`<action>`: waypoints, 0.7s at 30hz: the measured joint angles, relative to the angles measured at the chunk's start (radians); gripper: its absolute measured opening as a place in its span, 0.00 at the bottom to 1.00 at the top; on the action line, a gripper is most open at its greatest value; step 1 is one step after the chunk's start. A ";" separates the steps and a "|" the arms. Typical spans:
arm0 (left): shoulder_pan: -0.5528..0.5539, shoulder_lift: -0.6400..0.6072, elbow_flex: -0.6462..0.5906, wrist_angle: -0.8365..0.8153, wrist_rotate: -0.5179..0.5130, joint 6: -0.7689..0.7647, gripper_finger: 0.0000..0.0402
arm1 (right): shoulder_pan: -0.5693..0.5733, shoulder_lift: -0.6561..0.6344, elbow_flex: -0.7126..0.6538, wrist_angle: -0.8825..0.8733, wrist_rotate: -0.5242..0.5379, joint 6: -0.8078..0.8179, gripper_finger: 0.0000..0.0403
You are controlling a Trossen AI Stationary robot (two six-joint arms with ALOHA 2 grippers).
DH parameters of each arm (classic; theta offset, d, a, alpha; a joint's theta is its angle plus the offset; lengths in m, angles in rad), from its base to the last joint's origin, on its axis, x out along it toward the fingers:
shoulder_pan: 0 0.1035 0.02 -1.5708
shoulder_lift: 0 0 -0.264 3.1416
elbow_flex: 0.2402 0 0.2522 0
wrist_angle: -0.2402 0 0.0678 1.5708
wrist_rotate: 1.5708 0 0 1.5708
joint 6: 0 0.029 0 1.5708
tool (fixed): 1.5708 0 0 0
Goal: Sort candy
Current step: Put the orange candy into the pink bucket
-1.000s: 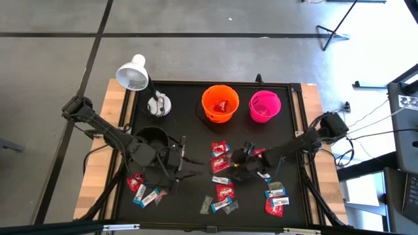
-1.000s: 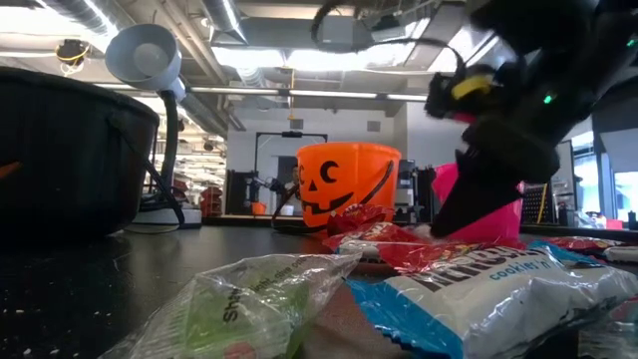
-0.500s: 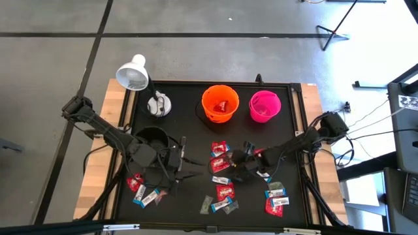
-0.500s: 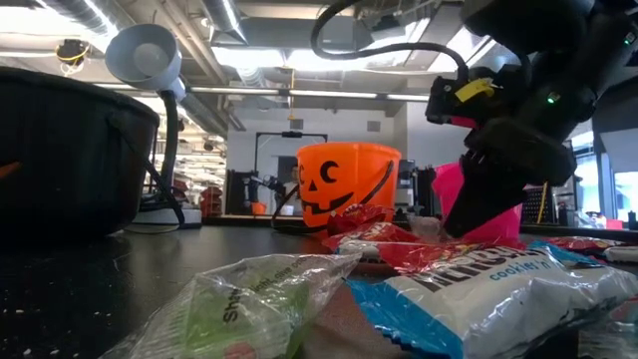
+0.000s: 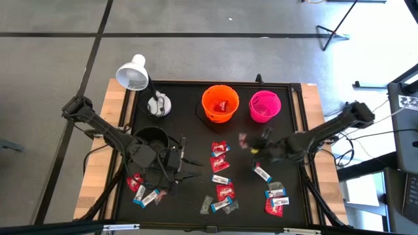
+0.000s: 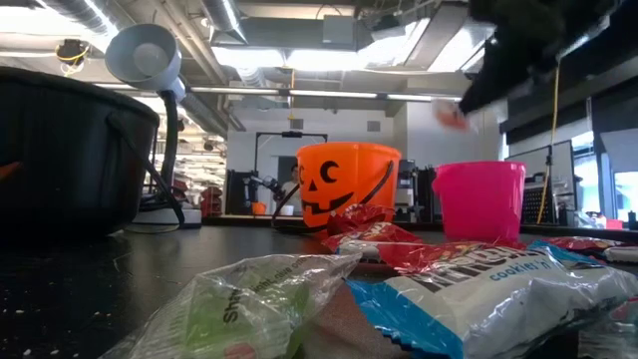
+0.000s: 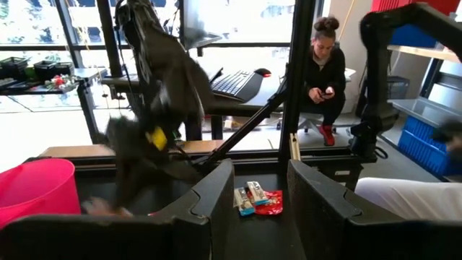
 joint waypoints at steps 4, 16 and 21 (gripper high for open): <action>0.000 0.000 0.000 0.000 -0.002 0.000 0.30 | -0.022 -0.116 0.000 -0.083 0.219 0.063 0.00; 0.000 0.000 0.000 -0.007 -0.002 0.007 0.30 | -0.434 -0.176 0.000 -0.277 0.143 0.031 0.00; 0.000 0.000 0.000 -0.008 -0.003 0.020 0.30 | -0.550 -0.183 0.000 -0.268 0.024 -0.047 0.05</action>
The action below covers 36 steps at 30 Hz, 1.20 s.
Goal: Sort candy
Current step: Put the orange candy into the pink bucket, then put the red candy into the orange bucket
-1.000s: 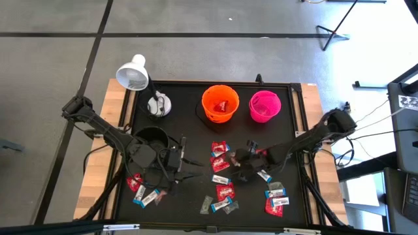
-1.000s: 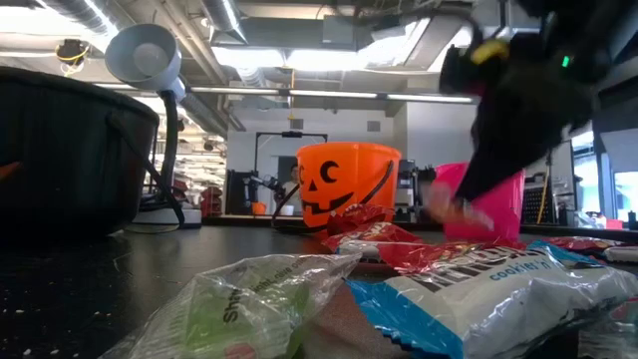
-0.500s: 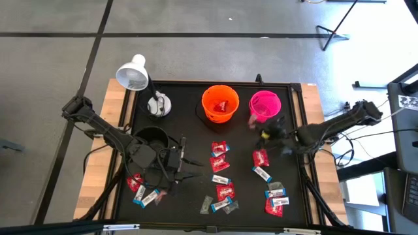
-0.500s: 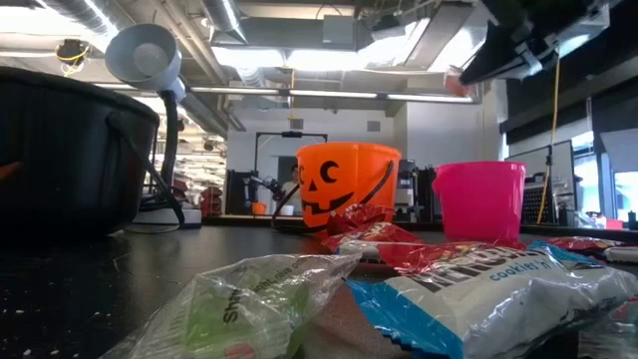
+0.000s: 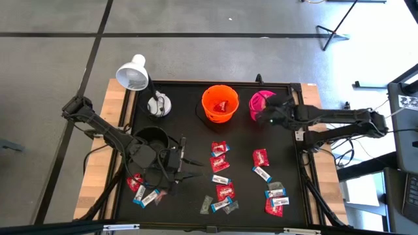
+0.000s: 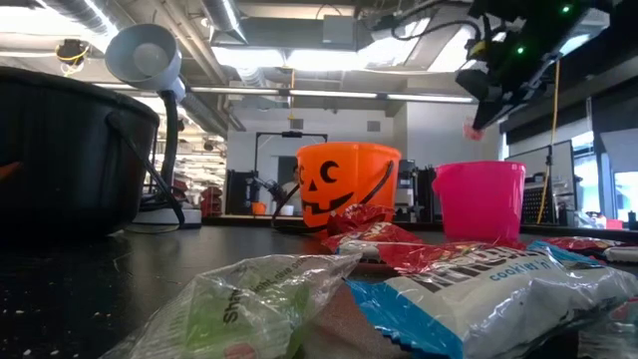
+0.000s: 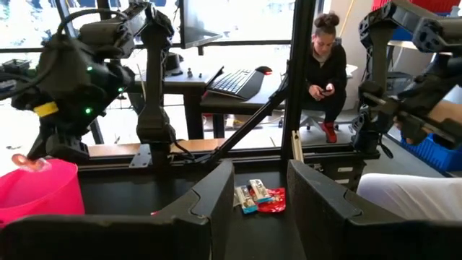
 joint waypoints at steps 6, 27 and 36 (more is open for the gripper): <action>0.000 0.000 0.000 -0.004 0.000 0.011 0.30 | -0.056 -0.004 0.000 0.001 -0.040 -0.042 0.25; 0.004 0.000 0.000 -0.006 -0.003 -0.002 0.30 | 0.380 0.019 0.001 0.002 -0.438 0.240 0.45; 0.005 0.000 0.000 -0.006 -0.008 -0.004 0.30 | 0.406 0.158 0.001 -0.174 -0.563 0.484 0.45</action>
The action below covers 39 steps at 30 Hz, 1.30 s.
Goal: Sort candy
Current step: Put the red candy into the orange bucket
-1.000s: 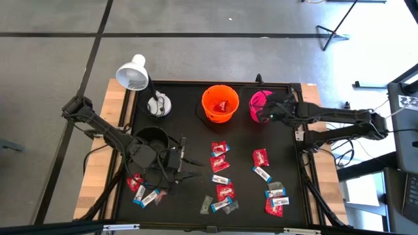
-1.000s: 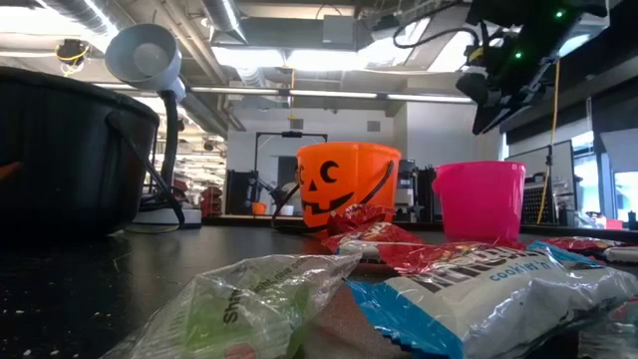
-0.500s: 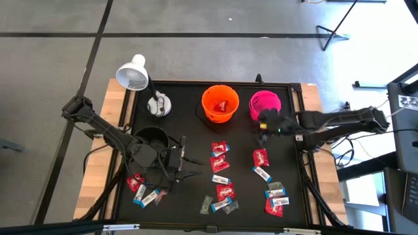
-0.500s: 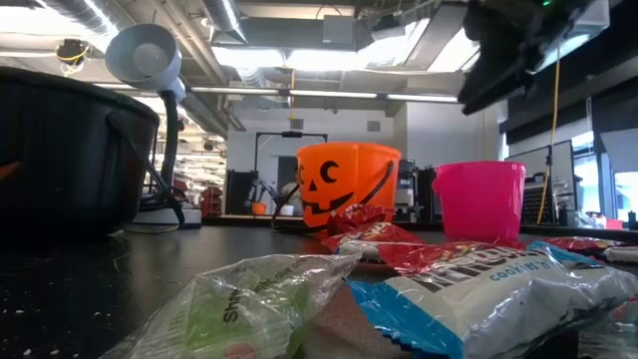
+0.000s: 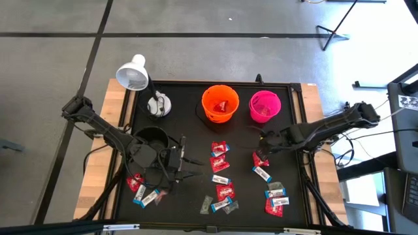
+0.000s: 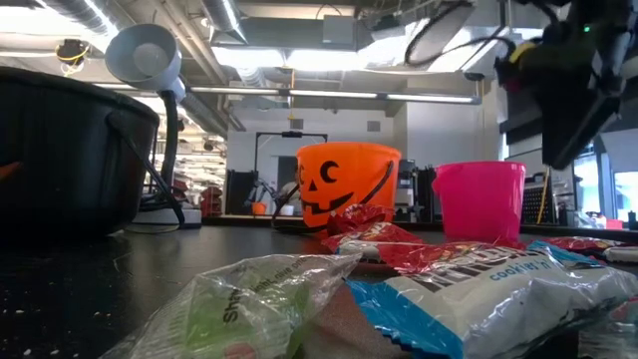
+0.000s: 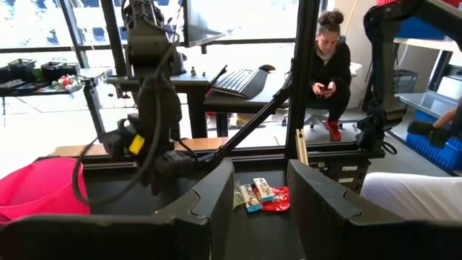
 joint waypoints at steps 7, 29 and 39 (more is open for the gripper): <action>0.000 0.000 0.000 -0.001 0.000 -0.001 0.30 | 0.001 0.153 0.000 0.049 -0.084 -0.004 0.45; -0.008 0.000 0.000 -0.005 0.000 -0.012 0.30 | 0.000 0.386 0.004 0.167 -0.135 -0.119 0.38; -0.008 0.000 0.000 -0.005 0.000 -0.012 0.30 | 0.000 0.375 0.001 0.166 -0.122 -0.167 0.06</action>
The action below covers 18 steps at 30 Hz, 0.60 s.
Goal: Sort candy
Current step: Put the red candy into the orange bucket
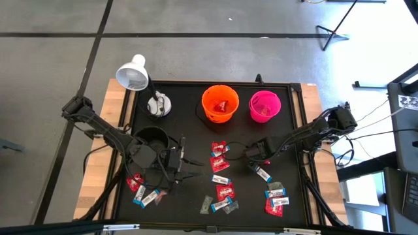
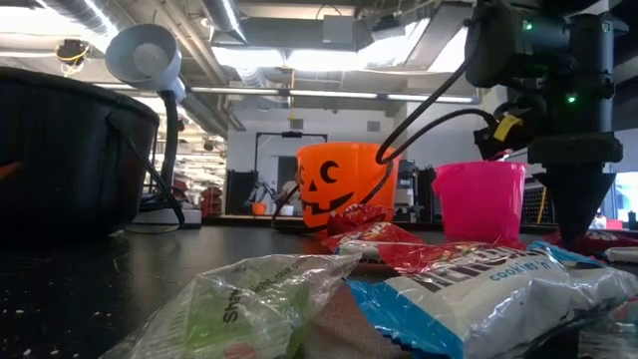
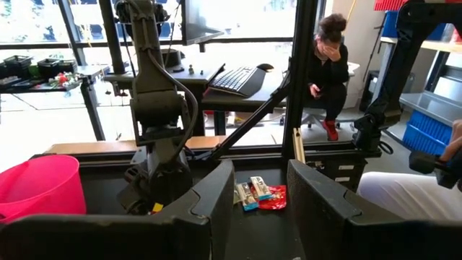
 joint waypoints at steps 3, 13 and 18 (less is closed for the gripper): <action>0.001 0.000 0.000 0.000 0.000 0.000 0.30 | 0.000 -0.001 0.000 -0.002 0.001 0.000 0.01; 0.001 0.000 0.000 0.000 0.000 0.000 0.30 | -0.001 -0.003 0.084 -0.048 0.030 -0.037 0.01; 0.001 0.000 0.000 0.000 0.000 0.000 0.30 | -0.001 -0.003 0.200 -0.098 0.097 -0.069 0.01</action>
